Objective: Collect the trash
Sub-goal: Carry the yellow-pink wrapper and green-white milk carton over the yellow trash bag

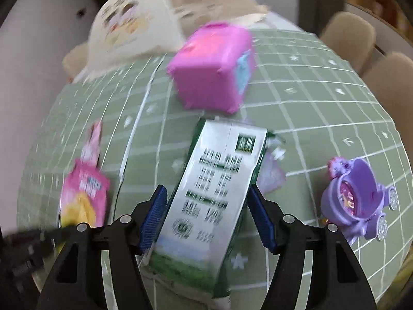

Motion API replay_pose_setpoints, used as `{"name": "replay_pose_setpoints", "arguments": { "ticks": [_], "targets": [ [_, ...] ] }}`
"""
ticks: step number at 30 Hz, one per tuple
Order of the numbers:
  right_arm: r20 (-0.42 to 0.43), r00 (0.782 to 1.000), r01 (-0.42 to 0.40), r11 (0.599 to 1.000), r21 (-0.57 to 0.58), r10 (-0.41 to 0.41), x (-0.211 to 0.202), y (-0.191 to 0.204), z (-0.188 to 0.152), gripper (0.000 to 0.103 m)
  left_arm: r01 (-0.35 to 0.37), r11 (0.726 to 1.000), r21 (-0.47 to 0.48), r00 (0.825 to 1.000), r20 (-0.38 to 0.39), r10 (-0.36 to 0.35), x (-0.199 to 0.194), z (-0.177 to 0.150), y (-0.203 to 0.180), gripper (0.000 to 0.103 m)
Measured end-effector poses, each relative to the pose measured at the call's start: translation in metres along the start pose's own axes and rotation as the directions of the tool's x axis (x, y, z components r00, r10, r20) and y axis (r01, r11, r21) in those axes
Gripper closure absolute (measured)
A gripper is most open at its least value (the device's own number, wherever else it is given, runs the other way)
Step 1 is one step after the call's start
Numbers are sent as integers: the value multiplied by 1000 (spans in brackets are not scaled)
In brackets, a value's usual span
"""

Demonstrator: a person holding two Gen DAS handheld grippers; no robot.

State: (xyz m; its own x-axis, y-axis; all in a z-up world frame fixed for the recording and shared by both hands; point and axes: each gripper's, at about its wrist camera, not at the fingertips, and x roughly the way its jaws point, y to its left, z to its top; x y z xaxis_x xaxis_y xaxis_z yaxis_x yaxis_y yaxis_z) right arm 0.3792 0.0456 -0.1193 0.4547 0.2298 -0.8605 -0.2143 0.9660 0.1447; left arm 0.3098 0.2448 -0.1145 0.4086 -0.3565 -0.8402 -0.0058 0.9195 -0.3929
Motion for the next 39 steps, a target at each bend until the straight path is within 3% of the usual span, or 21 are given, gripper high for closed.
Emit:
{"name": "replay_pose_setpoints", "arguments": {
  "ticks": [4, 7, 11, 15, 18, 19, 21, 23, 24, 26, 35, 39],
  "targets": [
    [-23, 1000, 14, 1000, -24, -15, -8, -15, -20, 41, 17, 1000, 13, 1000, 1, -17, 2, -2, -5, 97],
    [-34, 999, 10, 1000, -27, -11, -11, -18, -24, 41, 33, 999, 12, 999, -3, -33, 5, -3, -8, 88],
    [-36, 997, 56, 991, -123, -61, -8, -7, -24, 41, 35, 999, 12, 999, -4, -35, 6, -1, -9, 80],
    [88, 993, 93, 981, -171, -79, -22, 0, -18, 41, 29, 1000, 13, 1000, 3, -29, 5, 2, -9, 73],
    [6, 999, 46, 981, -189, -46, -9, -2, -4, 42, 19, 1000, 1, 1000, -5, -19, 9, 5, -8, 71],
    [-20, 1000, 9, 986, -165, -12, -7, -5, 0, 47, 14, 1000, -3, 1000, -7, -14, 10, 6, -8, 71],
    [-9, 999, -52, 994, -93, 51, -16, -16, 4, 53, 4, 1000, -14, 1000, -7, -4, 13, 9, -8, 71],
    [38, 999, -17, 995, -97, 21, -31, -19, 3, 53, -5, 1000, -22, 1000, -6, 5, 16, 12, -9, 71],
    [57, 998, -4, 995, -102, 10, -39, -20, 2, 53, -13, 1000, -24, 1000, -10, 13, 19, 14, -10, 71],
    [86, 996, -2, 995, -104, 11, -55, -25, -5, 53, -26, 999, -21, 1000, -17, 25, 22, 15, -14, 100],
    [227, 974, 10, 992, -123, 18, -133, -46, -29, 53, -43, 996, 83, 993, 113, 34, -22, 1, -80, 101],
    [290, 957, 29, 992, -119, 7, -173, -64, -45, 53, -22, 993, 118, 983, 181, 0, -51, -13, -118, 101]
  ]
}}
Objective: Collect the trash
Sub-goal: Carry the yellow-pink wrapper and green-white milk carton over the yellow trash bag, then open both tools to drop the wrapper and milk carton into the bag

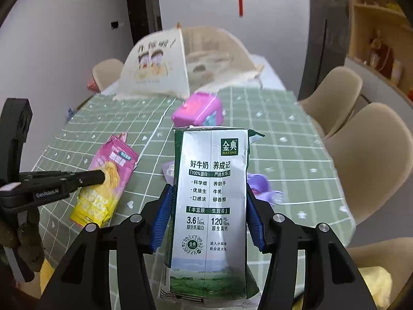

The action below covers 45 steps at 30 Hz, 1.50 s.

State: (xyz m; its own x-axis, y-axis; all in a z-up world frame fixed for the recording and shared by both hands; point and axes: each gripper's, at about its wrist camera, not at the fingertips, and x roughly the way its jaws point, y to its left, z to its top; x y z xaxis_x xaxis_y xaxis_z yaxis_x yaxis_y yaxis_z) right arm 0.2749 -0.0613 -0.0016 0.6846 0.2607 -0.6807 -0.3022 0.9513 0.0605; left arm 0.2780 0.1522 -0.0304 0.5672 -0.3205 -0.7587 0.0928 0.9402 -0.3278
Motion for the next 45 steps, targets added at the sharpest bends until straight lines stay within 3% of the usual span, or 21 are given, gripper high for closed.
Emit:
{"name": "replay_pose_setpoints", "arguments": {
  "ticks": [6, 12, 16, 25, 31, 37, 38, 40, 41, 42, 45],
  "targets": [
    [97, 994, 49, 998, 33, -52, -75, -40, -16, 53, 61, 997, 52, 995, 73, -65, -30, -11, -60, 101],
    [151, 978, 135, 988, 82, -146, -137, -83, -49, 53, 148, 976, 158, 983, 81, -162, -39, -26, -139, 101],
    [161, 962, 201, 971, 132, -221, -171, -113, -75, 53, 230, 948, 221, 970, 32, -243, -31, -41, -189, 101],
    [139, 918, 327, 906, 269, -372, -227, -177, -132, 53, 371, 862, 344, 928, -140, -344, 5, -85, -280, 101],
    [147, 899, 357, 884, 301, -413, -248, -194, -151, 53, 441, 834, 330, 894, -237, -379, 34, -96, -321, 101],
    [139, 901, 348, 877, 331, -410, -247, -209, -161, 53, 463, 804, 372, 880, -302, -367, 65, -113, -355, 101],
    [138, 904, 340, 876, 340, -405, -245, -211, -162, 53, 464, 802, 376, 879, -308, -365, 69, -114, -357, 100],
    [137, 908, 328, 876, 353, -395, -241, -213, -164, 53, 469, 799, 375, 873, -332, -356, 82, -118, -361, 88],
    [135, 909, 327, 876, 355, -394, -239, -214, -165, 53, 471, 801, 371, 870, -346, -351, 86, -118, -361, 72],
    [133, 910, 327, 876, 355, -394, -237, -214, -165, 53, 470, 806, 360, 868, -356, -347, 90, -118, -359, 65],
    [133, 916, 312, 880, 357, -379, -226, -216, -169, 53, 456, 819, 348, 872, -358, -334, 93, -114, -347, 64]
  ]
}}
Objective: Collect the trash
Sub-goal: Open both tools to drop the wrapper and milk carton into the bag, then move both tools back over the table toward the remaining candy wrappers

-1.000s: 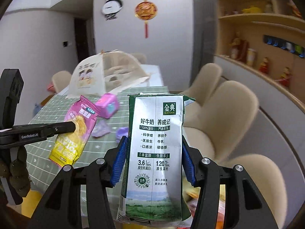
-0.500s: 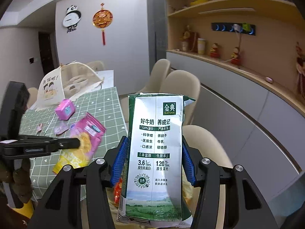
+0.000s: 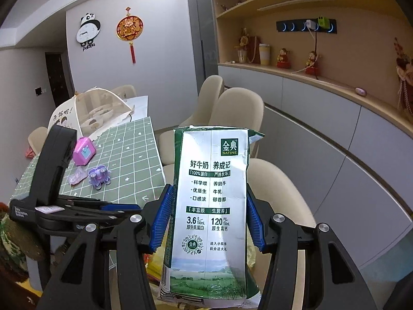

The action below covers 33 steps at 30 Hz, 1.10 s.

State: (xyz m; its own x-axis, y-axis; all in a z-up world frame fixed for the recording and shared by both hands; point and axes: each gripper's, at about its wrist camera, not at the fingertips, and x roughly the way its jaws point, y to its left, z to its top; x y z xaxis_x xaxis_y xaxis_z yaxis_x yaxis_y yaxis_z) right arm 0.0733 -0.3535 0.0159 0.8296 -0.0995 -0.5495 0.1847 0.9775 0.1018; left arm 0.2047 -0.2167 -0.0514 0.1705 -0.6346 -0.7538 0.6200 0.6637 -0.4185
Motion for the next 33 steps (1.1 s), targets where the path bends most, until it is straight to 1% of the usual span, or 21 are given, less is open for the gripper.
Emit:
{"name": "replay_pose_setpoints", "arguments": {
  "ticks": [3, 6, 8, 10, 13, 14, 15, 18, 22, 24, 25, 26, 27, 28, 31, 33],
  "targets": [
    [-23, 1000, -19, 1000, 9, 19, 15, 2, -9, 53, -20, 999, -26, 1000, -1, 20, -9, -3, 14, 63],
    [-82, 995, -59, 998, 8, 60, 43, 9, -24, 53, -37, 998, -59, 999, 10, 38, -21, -9, 26, 62],
    [-128, 989, -74, 997, -4, 73, 62, 17, -35, 53, -56, 997, -62, 998, 18, 57, -29, -12, 31, 62],
    [-181, 980, -82, 996, -21, 77, 81, 24, -48, 53, -77, 995, -61, 997, 27, 78, -38, -15, 36, 62],
    [-286, 958, -50, 998, -34, 38, 111, 29, -67, 53, -101, 993, -68, 993, 50, 104, -53, -20, 48, 58],
    [-321, 946, -51, 999, -19, 43, 120, 27, -73, 53, -111, 991, -73, 991, 61, 116, -59, -23, 53, 56],
    [-330, 943, -53, 999, -3, 49, 124, 26, -76, 53, -120, 990, -77, 990, 67, 125, -63, -24, 57, 55],
    [-326, 944, -51, 999, 3, 49, 123, 26, -77, 53, -142, 985, -102, 985, 81, 151, -74, -30, 72, 55],
    [-311, 949, -54, 999, 7, 53, 118, 26, -78, 53, -155, 974, -166, 982, 80, 170, -82, -37, 95, 55],
    [-327, 943, -53, 998, 24, 58, 120, 25, -77, 52, -162, 968, -194, 981, 78, 180, -86, -41, 106, 55],
    [-349, 935, -55, 998, 30, 62, 120, 24, -77, 51, -165, 965, -203, 980, 77, 184, -87, -43, 110, 55],
    [-353, 933, -53, 998, 31, 61, 120, 24, -76, 49, -169, 962, -215, 979, 76, 189, -89, -46, 116, 55],
    [-343, 938, -47, 998, 31, 55, 117, 23, -74, 43, -172, 960, -222, 978, 75, 193, -92, -48, 120, 54],
    [-321, 946, -44, 999, 30, 51, 111, 23, -71, 42, -177, 957, -229, 977, 75, 199, -94, -50, 124, 54],
    [-288, 956, -47, 998, 28, 53, 98, 25, -64, 42, -204, 945, -257, 970, 78, 230, -102, -57, 141, 51],
    [-260, 964, -50, 999, 17, 52, 87, 29, -54, 42, -222, 930, -291, 963, 81, 255, -108, -64, 156, 51]
  ]
}}
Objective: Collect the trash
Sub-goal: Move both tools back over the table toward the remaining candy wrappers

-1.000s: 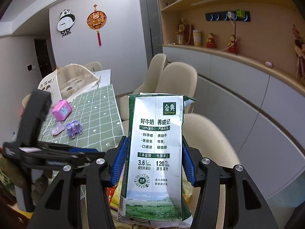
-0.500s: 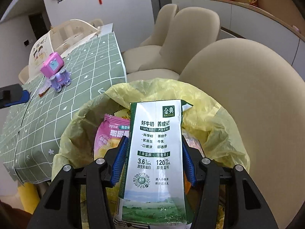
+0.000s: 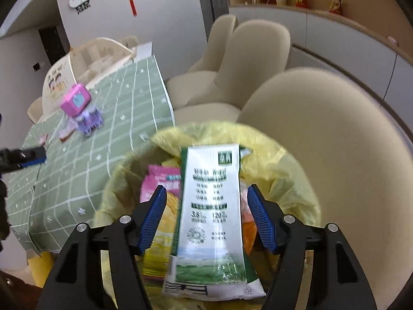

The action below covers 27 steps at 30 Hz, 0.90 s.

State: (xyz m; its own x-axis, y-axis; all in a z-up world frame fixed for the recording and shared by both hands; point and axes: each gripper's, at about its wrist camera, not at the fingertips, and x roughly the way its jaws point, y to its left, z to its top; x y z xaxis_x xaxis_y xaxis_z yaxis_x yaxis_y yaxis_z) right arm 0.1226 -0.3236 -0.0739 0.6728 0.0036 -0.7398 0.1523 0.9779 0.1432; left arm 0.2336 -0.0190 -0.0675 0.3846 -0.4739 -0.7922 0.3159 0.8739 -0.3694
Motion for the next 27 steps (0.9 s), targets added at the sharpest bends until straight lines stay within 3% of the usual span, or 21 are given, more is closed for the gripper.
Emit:
{"name": "replay_pose_setpoints", "arguments": {
  "ticks": [7, 11, 15, 21, 27],
  "targets": [
    [75, 992, -96, 991, -92, 103, -23, 44, 32, 41, -115, 978, -175, 990, 67, 128, -20, -1, 72, 51],
    [64, 979, -180, 970, -163, 192, -17, 86, 45, 41, -203, 927, -314, 963, 107, 247, -40, -2, 128, 51],
    [30, 969, -235, 948, -216, 247, 1, 129, 50, 41, -250, 880, -403, 941, 114, 319, -57, -6, 176, 51],
    [-48, 959, -281, 924, -260, 278, 42, 192, 55, 42, -257, 849, -463, 930, 120, 347, -71, -3, 232, 51],
    [-65, 974, -225, 919, -324, 216, 73, 258, 65, 42, -241, 838, -490, 927, 140, 348, -73, 29, 275, 51]
  ]
}}
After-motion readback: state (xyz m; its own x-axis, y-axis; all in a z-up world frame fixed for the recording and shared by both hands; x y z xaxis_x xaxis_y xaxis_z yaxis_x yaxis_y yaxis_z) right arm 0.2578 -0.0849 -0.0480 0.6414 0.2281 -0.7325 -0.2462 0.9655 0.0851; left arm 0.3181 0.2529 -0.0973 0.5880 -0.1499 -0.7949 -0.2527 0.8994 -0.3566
